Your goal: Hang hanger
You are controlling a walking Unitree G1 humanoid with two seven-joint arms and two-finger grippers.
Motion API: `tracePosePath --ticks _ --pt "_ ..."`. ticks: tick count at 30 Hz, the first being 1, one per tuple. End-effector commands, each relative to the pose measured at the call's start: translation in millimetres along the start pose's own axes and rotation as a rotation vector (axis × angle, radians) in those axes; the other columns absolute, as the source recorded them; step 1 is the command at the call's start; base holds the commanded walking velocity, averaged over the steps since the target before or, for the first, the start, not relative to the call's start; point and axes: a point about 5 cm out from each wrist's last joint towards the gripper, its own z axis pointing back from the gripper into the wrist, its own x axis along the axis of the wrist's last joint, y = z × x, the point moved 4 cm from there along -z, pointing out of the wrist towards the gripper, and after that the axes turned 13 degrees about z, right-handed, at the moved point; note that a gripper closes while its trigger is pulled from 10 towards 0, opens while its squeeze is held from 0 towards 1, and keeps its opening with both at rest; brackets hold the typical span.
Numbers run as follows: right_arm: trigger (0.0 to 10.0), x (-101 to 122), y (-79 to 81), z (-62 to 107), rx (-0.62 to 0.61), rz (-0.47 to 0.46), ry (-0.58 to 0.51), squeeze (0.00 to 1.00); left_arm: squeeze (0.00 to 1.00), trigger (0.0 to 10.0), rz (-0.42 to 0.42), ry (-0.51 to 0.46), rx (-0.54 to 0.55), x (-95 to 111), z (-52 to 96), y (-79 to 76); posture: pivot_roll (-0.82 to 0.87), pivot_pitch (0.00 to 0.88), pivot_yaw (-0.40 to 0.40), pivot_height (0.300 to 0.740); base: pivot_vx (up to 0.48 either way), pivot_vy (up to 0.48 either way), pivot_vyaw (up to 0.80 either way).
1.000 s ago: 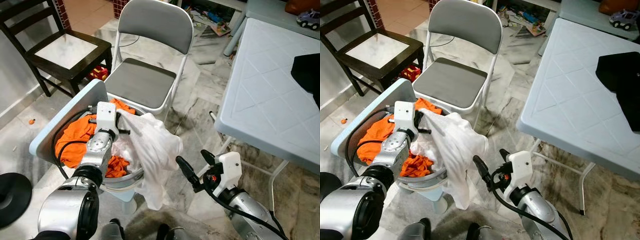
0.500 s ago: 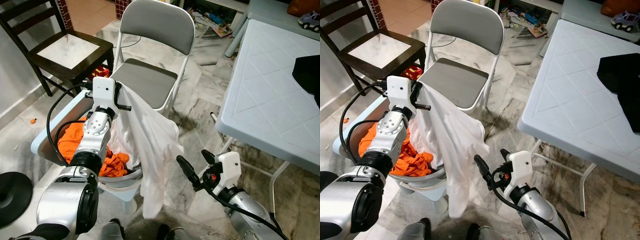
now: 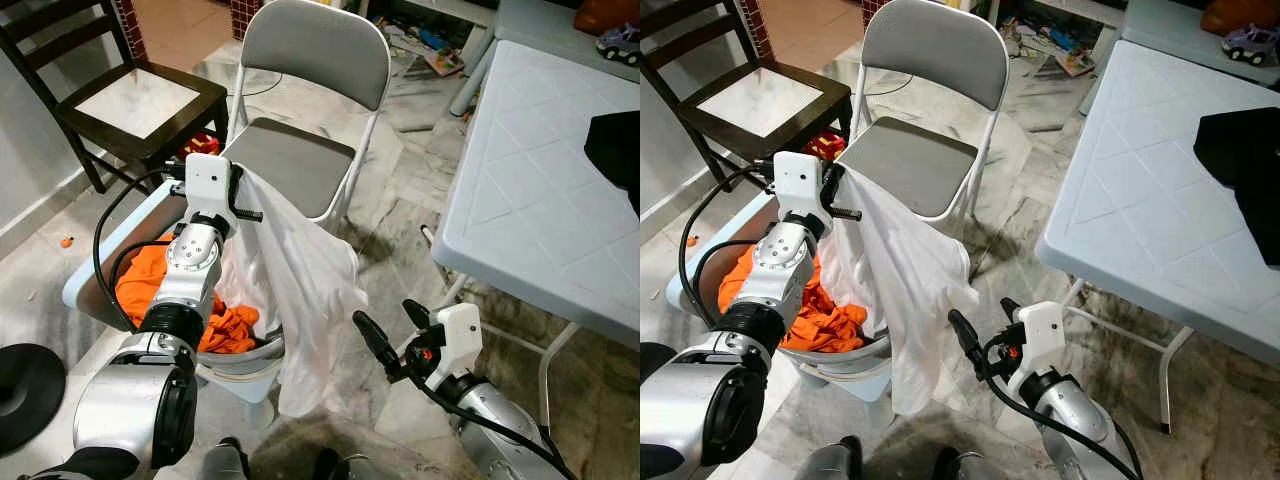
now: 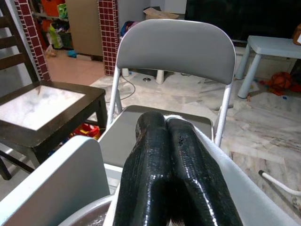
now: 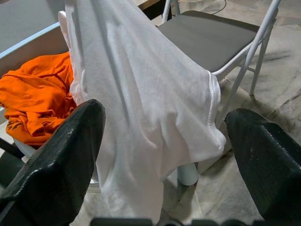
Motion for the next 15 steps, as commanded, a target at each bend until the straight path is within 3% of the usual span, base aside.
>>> tracePosePath --ticks 1,2,3,4,5,10,14,15 --pt "10.0 -4 -6.8 1.6 -0.025 0.008 0.009 1.0 0.0 0.0 -0.003 -0.068 -0.015 18 -4.4 -3.0 0.18 0.149 -0.133 0.74 0.0 0.0 0.0" --pt "10.0 -1 -14.9 -9.3 -0.064 0.007 -0.016 1.0 0.0 0.0 0.049 -0.09 0.006 38 -16.5 -6.7 0.26 0.105 -0.076 0.74 0.0 0.0 0.0" --pt "10.0 5 -26.3 -22.2 -0.117 0.01 -0.049 1.0 0.0 0.0 0.11 -0.08 0.031 44 -22.5 -14.3 0.26 0.106 -0.084 0.74 0.0 0.0 0.0" --pt "10.0 5 -26.3 -22.2 -0.117 0.01 -0.049 1.0 0.0 0.0 0.11 -0.08 0.031 44 -22.5 -14.3 0.26 0.106 -0.084 0.74 0.0 0.0 0.0" --pt "10.0 8 -31.7 -24.7 -0.142 0.012 -0.061 1.0 0.0 0.0 0.128 -0.027 0.031 25 -16.8 -19.9 0.26 0.106 -0.084 0.74 0.0 0.0 0.0" --pt "10.0 14 -47.3 -21.8 -0.253 -0.01 -0.104 1.0 0.0 0.0 0.097 0.075 -0.024 -17 1.7 -32.0 0.26 0.104 -0.087 0.74 0.0 0.0 0.0" --pt "10.0 15 -52.8 -22.2 -0.304 -0.005 -0.127 1.0 0.0 0.0 0.075 0.079 -0.033 -20 4.9 -31.4 0.26 0.104 -0.072 0.74 0.0 0.0 0.0" --pt "10.0 13 -55.3 -21.8 -0.331 -0.012 -0.127 1.0 0.0 0.0 0.056 0.033 -0.037 -2 -2.5 -28.6 0.27 0.103 -0.059 0.74 0.0 0.0 0.0"
